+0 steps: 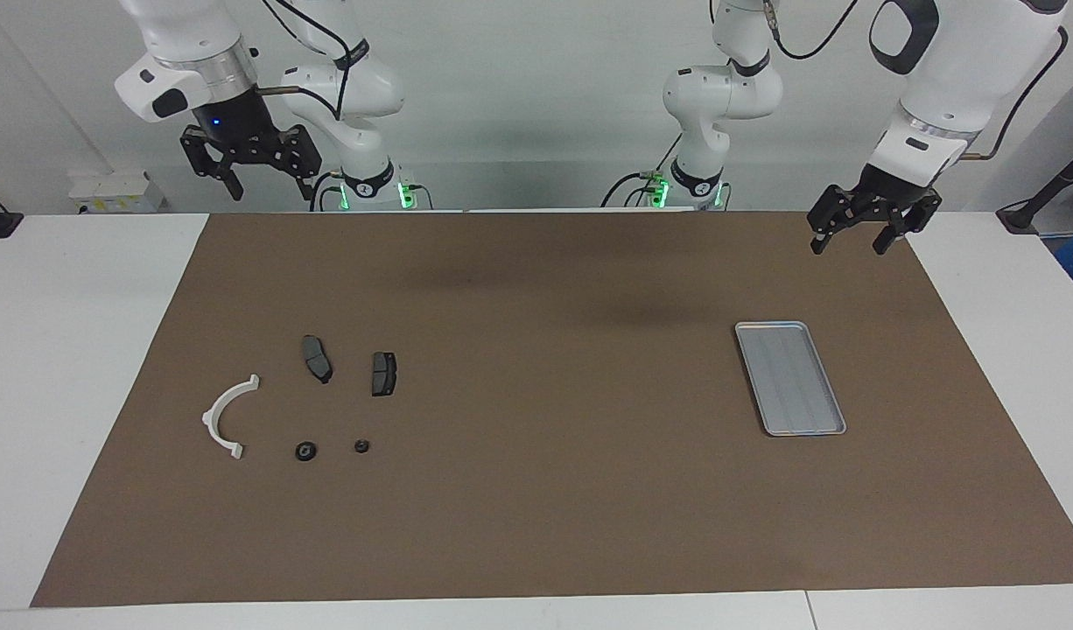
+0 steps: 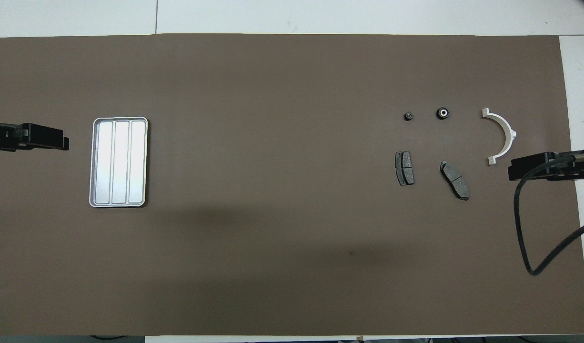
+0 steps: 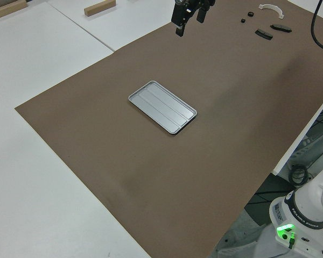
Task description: Pick bearing gear from pile to tray
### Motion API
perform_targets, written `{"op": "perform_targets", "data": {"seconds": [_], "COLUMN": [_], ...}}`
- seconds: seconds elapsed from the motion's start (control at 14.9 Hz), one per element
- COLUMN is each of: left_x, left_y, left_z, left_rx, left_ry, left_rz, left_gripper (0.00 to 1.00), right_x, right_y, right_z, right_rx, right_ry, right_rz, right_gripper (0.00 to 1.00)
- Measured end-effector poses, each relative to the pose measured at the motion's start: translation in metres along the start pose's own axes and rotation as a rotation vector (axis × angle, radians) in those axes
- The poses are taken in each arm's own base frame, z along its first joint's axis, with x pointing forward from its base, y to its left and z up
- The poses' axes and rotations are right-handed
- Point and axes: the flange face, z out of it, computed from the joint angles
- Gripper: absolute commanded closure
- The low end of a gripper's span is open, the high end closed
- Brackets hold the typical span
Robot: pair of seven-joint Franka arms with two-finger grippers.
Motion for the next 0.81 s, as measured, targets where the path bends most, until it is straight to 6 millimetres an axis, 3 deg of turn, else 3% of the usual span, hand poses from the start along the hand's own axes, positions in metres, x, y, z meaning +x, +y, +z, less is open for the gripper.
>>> {"op": "perform_targets", "data": {"seconds": [0.27, 0.81], "left_x": [-0.007, -0.015], "left_y": [-0.002, -0.004], "left_z": [0.015, 0.018], "left_rx": [-0.001, -0.002], "left_ry": [0.011, 0.002], "left_rz": [-0.004, -0.008], "left_gripper": [0.0, 0.0], "right_x": [0.0, -0.002], "right_y": [0.0, 0.003], "right_z": [-0.001, -0.004], "right_rx": [0.0, 0.002], "right_ry": [0.002, 0.008], "right_rz": [0.0, 0.005], "right_gripper": [0.0, 0.0]}}
